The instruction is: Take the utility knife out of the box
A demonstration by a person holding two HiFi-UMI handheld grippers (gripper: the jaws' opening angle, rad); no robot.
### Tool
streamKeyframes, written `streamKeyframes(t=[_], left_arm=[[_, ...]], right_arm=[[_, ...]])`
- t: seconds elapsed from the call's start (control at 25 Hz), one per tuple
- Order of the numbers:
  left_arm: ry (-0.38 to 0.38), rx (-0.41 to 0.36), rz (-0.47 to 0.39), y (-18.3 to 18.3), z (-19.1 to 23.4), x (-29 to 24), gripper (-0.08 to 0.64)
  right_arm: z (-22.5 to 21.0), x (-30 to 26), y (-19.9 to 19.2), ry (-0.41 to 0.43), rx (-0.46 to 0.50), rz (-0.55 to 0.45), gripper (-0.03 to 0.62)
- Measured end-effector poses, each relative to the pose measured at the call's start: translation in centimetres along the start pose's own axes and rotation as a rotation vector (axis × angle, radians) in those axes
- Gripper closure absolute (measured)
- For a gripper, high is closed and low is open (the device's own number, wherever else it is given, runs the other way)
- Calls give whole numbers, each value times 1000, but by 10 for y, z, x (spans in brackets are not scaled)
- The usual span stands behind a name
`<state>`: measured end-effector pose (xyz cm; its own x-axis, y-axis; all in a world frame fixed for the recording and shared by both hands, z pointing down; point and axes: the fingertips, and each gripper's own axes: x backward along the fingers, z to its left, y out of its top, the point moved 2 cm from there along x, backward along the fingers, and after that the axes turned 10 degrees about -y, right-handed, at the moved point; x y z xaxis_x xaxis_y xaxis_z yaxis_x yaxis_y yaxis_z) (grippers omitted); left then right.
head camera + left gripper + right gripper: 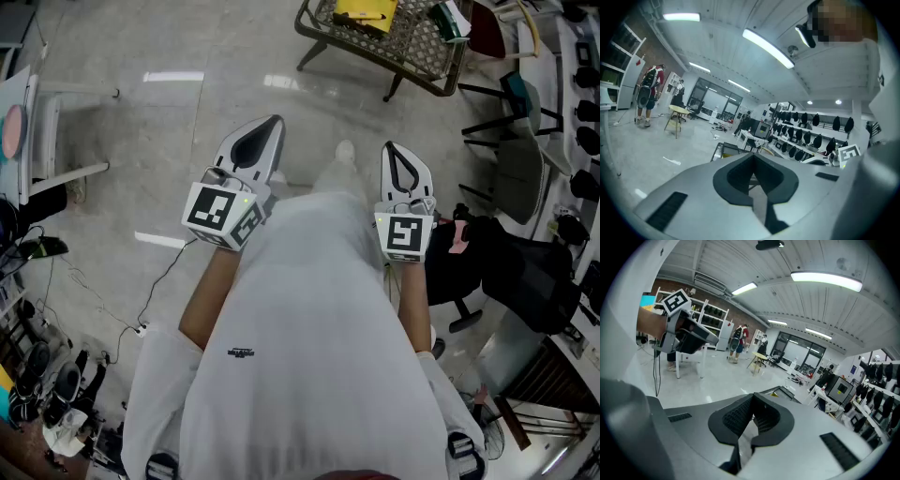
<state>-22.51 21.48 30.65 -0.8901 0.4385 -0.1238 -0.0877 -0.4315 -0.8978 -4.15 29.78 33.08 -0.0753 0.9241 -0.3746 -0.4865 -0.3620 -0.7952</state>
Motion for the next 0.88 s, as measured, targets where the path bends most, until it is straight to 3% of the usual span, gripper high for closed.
streamKeyframes(t=[0.24,0.44,0.68,0.88], left_arm=[[19,-34,4,-17,-54,-20,558],[70,-39,14,-40,-105,-58,558],[137,-24,-4,-65,-164,-100,558],[174,-16,-15,-71,-186,-117,558]], right_arm=[[-30,36,-13,16,-34,-68,594],[-76,53,-40,52,-119,-115,594],[-116,60,-67,167,-162,-190,595],[-126,63,-77,254,-180,-227,594]])
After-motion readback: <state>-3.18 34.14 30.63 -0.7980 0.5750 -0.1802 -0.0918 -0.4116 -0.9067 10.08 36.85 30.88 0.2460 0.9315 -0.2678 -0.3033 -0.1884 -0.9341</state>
